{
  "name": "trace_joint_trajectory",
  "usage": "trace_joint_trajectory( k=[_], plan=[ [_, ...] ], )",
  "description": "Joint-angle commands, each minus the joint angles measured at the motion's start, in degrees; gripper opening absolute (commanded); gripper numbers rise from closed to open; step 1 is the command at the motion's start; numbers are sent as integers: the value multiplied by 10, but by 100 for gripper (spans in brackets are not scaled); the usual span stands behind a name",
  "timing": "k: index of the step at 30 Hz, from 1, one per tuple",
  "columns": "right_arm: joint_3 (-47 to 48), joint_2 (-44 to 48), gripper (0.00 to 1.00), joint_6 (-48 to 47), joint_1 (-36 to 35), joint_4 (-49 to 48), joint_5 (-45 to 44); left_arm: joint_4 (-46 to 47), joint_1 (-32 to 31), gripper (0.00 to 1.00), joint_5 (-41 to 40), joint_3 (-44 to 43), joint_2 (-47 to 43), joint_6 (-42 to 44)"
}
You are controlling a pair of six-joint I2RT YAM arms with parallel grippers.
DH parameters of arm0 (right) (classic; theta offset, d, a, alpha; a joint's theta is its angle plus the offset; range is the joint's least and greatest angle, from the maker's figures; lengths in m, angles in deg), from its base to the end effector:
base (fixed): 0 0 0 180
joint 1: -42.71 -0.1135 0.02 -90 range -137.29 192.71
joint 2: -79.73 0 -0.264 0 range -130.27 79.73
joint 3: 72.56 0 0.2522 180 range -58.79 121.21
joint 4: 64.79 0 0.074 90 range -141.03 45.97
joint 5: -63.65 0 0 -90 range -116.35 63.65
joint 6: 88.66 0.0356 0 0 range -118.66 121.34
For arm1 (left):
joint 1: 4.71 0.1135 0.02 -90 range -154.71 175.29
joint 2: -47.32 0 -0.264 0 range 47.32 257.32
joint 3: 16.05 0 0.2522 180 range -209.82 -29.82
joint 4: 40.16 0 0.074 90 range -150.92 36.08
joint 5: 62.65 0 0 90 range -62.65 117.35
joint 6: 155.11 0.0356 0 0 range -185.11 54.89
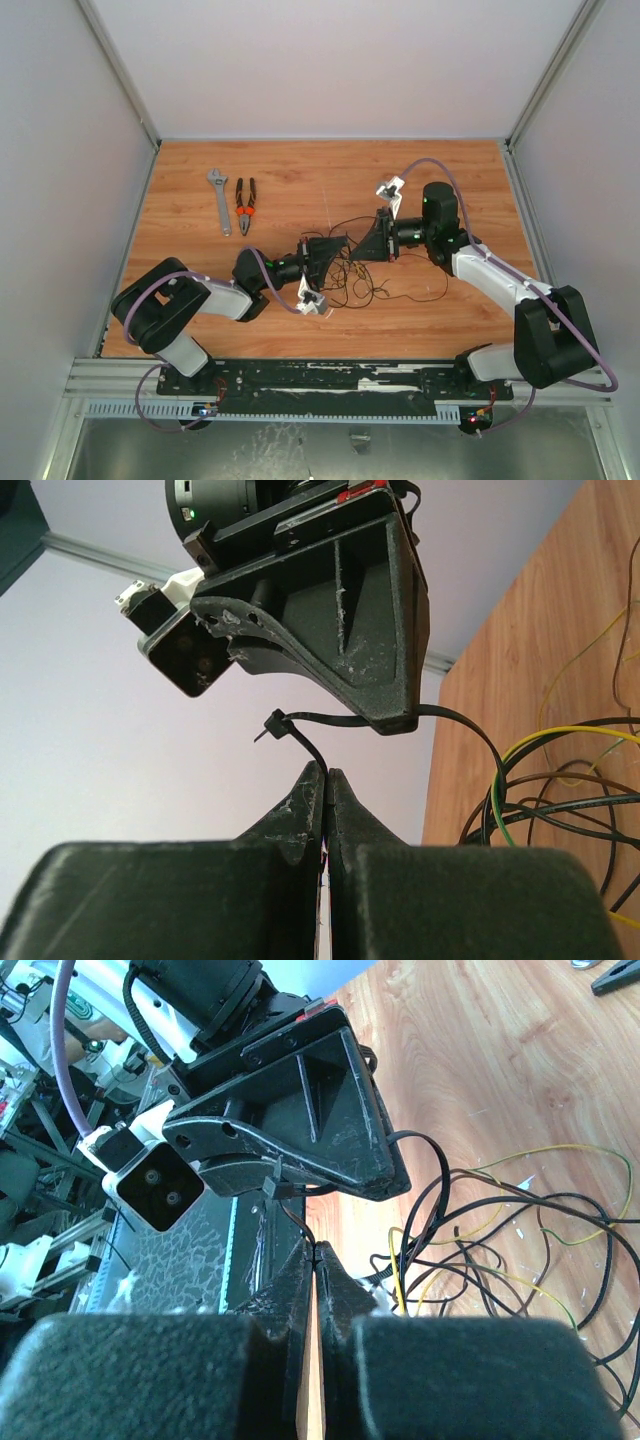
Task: Zip-tie the wires
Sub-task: Tie the cable at the center of the board.
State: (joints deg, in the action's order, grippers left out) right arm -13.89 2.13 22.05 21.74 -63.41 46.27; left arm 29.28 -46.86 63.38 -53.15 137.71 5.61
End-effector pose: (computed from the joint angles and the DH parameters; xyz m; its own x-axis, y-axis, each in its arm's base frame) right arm 0.2505 0.1324 0.2601 -0.6365 -0.1308 -0.7601 -0.7671 0.0052 0.6415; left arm 0.1871 -0.1976 0.2039 0.9757 0.1464 -0.1627 0.1228 0.2490 0.9607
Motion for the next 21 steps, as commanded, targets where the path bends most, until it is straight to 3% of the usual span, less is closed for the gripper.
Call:
trace_joint_trajectory(
  k=[1,21],
  plan=[
    [19,5,0,18,-4,-19,-21,22,-9,0,7,7,5,11],
    [12,29,5,-19,-4,32,-7,36,-10,0,-17,5,18,-2]
  ],
)
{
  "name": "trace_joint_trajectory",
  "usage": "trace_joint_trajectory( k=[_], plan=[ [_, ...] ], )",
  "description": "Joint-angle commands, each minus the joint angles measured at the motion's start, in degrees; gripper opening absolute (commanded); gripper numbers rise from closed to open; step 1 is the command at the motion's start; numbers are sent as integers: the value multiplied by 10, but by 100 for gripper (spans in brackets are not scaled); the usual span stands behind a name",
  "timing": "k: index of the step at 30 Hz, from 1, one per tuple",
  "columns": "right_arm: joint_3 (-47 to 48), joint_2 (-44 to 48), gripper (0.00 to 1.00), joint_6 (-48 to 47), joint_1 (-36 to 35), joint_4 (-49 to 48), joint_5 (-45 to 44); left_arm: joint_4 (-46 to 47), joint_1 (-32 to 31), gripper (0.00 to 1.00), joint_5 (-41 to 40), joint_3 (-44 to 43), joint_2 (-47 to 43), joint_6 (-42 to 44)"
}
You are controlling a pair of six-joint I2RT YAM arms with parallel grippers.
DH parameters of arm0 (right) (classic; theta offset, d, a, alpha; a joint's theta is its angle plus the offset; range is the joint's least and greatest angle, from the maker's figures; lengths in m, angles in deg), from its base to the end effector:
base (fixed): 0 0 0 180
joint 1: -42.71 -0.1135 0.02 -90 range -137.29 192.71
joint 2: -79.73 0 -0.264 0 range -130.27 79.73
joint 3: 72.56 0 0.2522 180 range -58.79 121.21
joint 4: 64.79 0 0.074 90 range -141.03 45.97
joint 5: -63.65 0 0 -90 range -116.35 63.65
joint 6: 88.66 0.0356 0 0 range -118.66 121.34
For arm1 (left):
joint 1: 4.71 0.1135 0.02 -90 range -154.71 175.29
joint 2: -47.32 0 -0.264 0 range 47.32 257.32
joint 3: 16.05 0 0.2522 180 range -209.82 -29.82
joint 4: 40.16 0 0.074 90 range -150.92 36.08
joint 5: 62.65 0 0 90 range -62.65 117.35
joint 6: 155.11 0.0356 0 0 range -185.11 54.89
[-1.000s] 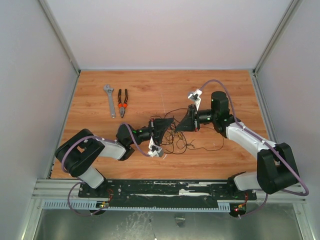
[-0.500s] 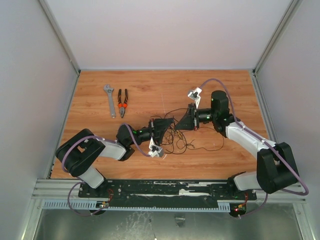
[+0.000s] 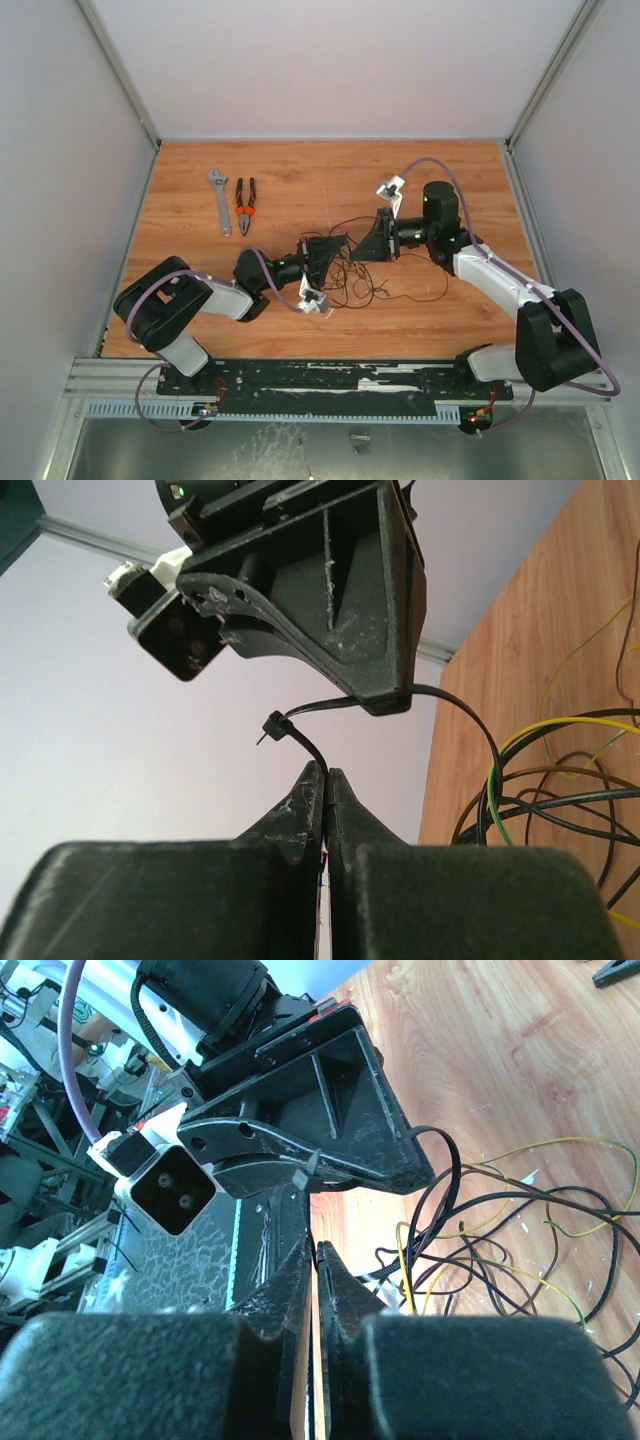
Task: Zip-tie the wires
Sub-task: Tie the cable at the center of the board.
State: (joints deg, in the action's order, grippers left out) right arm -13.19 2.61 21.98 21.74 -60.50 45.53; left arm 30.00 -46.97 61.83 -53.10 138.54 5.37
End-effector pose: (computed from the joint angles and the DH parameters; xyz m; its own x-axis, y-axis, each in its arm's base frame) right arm 0.2495 0.1319 0.2620 -0.6571 -0.1344 -0.7417 -0.7505 0.0241 0.6605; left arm 0.1882 -0.1982 0.2014 0.9702 0.1682 -0.1742 0.1277 0.2562 0.9582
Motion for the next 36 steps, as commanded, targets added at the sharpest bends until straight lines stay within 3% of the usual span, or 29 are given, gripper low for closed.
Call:
trace_joint_trajectory(
  k=[1,36],
  plan=[
    [5,26,3,-21,-5,8,0,28,-9,0,-4,5,10,2],
    [15,15,1,11,4,-18,-50,-6,-12,0,-9,5,7,40]
  ],
)
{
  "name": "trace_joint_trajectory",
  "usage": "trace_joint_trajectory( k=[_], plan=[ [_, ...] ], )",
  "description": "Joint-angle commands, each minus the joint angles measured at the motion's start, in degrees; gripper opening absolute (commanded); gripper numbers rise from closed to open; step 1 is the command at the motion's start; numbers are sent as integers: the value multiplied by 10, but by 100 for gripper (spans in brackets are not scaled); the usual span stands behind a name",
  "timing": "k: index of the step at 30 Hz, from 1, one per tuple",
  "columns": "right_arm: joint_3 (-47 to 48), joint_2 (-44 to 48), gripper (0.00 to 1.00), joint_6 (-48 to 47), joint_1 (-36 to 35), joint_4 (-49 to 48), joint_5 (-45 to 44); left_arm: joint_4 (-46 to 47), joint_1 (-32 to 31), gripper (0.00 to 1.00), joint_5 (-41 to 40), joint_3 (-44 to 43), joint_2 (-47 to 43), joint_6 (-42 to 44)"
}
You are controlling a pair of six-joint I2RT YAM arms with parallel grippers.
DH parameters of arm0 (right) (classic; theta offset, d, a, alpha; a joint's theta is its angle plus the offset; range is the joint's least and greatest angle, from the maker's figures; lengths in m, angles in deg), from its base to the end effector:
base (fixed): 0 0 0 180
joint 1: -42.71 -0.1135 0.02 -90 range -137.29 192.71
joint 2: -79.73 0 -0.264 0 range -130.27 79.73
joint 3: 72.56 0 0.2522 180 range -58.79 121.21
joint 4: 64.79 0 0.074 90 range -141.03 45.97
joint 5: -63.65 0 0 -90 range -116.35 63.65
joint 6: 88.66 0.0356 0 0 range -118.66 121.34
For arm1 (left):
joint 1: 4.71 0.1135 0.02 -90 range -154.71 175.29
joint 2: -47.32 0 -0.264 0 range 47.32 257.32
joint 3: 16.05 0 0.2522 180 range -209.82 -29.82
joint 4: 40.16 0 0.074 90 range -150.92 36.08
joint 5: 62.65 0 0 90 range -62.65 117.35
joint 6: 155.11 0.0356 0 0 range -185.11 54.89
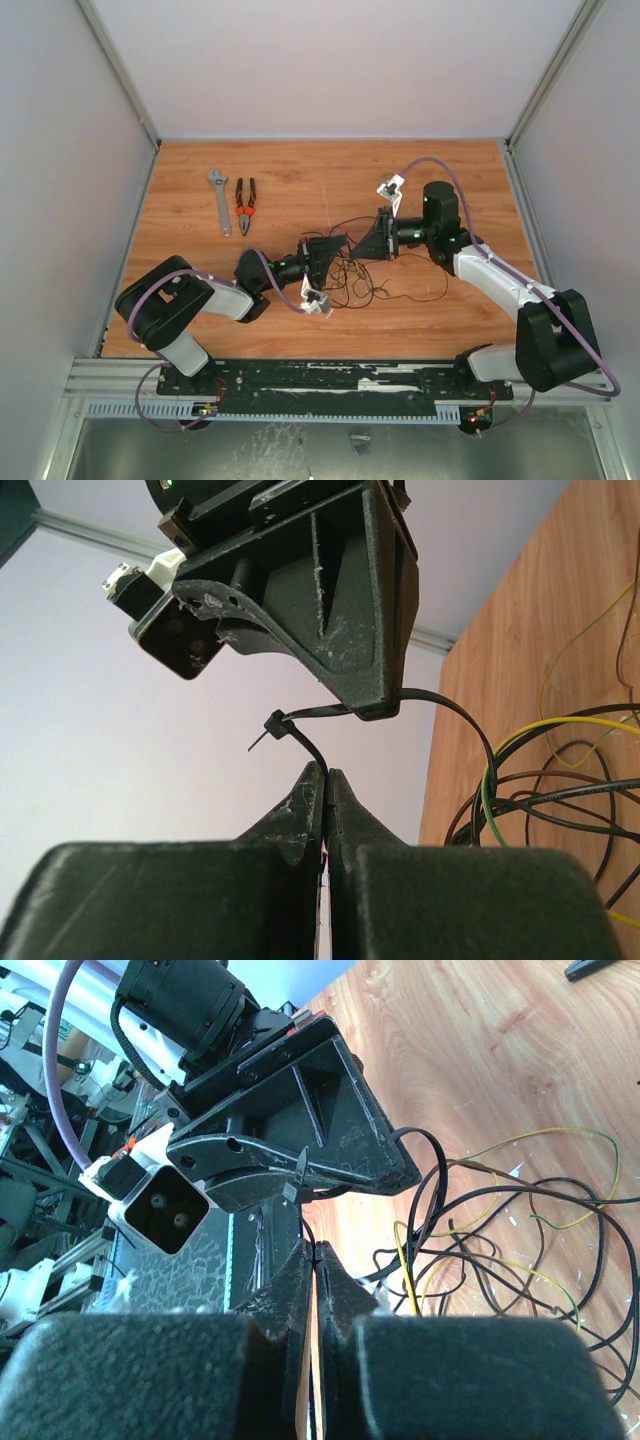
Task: Zip-tie the wires
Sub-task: Tie the cable at the center of the board.
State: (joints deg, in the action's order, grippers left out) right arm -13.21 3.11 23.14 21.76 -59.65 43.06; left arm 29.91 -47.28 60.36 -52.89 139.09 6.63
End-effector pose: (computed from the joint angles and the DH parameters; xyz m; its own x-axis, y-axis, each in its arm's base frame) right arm 0.2493 0.1311 0.2625 -0.6774 -0.1195 -0.7258 -0.7349 0.0683 0.6747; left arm 0.1882 -0.1992 0.1981 0.9668 0.1933 -0.1673 0.1164 0.2498 0.9613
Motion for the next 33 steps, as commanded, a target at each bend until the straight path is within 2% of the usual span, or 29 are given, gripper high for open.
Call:
trace_joint_trajectory(
  k=[1,7,33],
  plan=[
    [14,11,1,-3,3,-27,-25,-12,-9,0,4,1,1,31],
    [13,11,1,-26,2,11,-24,-20,-10,0,0,-4,1,38],
    [-3,11,2,-54,4,34,-27,-61,-10,0,-7,-20,-39,63]
  ],
)
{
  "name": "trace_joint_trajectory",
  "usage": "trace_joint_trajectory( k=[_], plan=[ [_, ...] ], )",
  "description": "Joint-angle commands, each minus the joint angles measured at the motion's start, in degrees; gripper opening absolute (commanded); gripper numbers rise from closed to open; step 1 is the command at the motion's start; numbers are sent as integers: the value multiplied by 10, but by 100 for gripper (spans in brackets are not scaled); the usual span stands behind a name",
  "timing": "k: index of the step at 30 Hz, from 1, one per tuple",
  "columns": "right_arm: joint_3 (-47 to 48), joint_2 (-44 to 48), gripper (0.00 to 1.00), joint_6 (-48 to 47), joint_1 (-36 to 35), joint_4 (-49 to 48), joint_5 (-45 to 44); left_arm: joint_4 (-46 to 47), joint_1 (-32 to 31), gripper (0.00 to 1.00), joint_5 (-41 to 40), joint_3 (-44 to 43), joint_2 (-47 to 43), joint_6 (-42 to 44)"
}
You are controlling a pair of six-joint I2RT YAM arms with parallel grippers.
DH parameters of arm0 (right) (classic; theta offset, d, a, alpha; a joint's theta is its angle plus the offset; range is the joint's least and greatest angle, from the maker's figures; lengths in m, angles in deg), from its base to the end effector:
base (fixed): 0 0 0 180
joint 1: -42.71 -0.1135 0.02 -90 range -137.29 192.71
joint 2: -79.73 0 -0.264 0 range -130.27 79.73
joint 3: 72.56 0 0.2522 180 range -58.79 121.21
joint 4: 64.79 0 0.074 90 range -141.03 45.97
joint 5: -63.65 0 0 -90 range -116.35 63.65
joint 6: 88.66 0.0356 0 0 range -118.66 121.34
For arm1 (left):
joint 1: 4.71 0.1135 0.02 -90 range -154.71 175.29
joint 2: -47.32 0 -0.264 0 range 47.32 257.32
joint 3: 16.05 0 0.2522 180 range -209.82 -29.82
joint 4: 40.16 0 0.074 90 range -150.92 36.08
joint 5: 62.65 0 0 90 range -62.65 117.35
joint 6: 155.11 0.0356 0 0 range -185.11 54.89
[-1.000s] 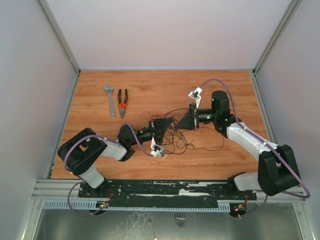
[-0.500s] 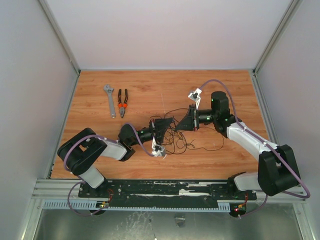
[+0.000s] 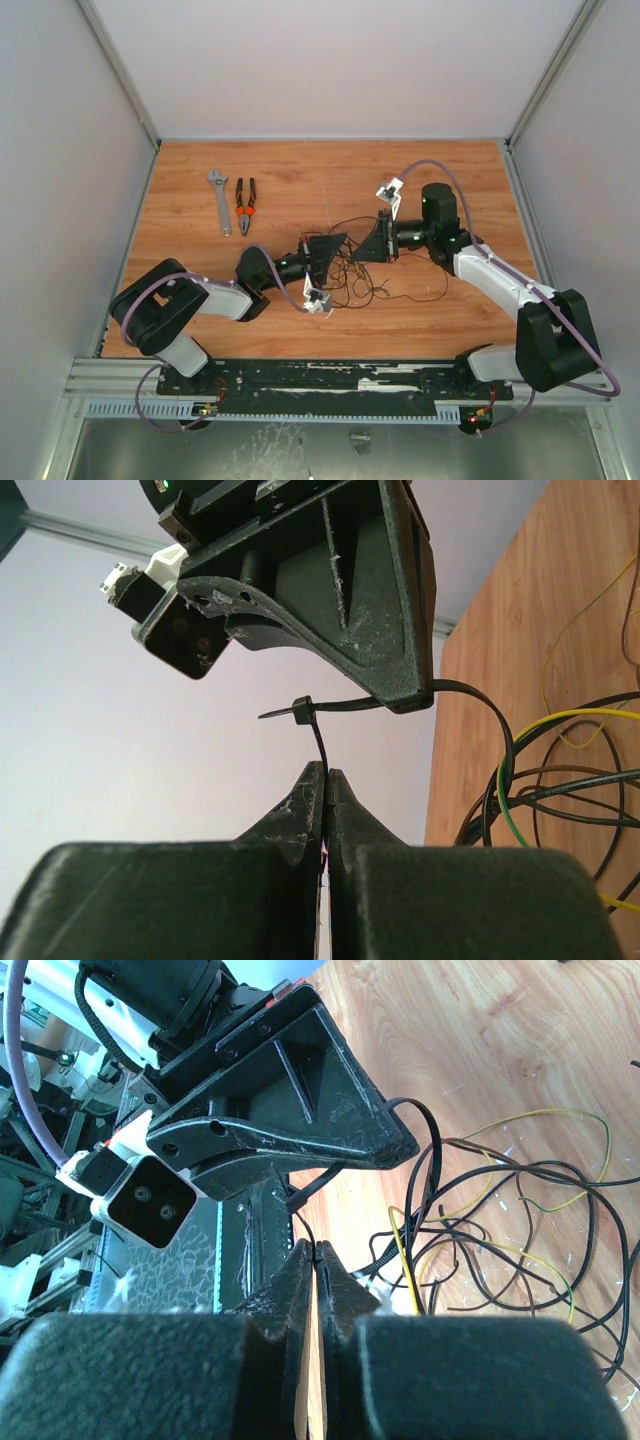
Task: Zip-tie the wires
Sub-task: Tie the cable at the center of the board.
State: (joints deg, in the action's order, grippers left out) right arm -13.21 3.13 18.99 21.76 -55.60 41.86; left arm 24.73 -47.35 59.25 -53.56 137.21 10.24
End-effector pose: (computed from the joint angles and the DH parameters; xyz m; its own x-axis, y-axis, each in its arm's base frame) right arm 0.2476 0.1302 0.2567 -0.6719 -0.1367 -0.7279 -0.7403 0.0953 0.6655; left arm 0.1897 -0.2003 0.2003 0.9639 0.2290 -0.1362 0.0873 0.2115 0.9735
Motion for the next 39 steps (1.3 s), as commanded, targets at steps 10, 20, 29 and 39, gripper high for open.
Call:
trace_joint_trajectory(
  k=[10,20,29,39],
  plan=[
    [13,12,3,24,2,-62,-14,-30,-11,0,0,-9,-26,39],
    [19,-1,3,53,2,-84,-21,-61,-29,0,-13,-12,-19,68],
    [21,-8,3,41,1,-56,-28,-52,-29,0,-18,-11,-30,51],
    [-14,8,3,9,2,-30,-38,-7,-24,0,-13,-7,-26,-4]
  ],
)
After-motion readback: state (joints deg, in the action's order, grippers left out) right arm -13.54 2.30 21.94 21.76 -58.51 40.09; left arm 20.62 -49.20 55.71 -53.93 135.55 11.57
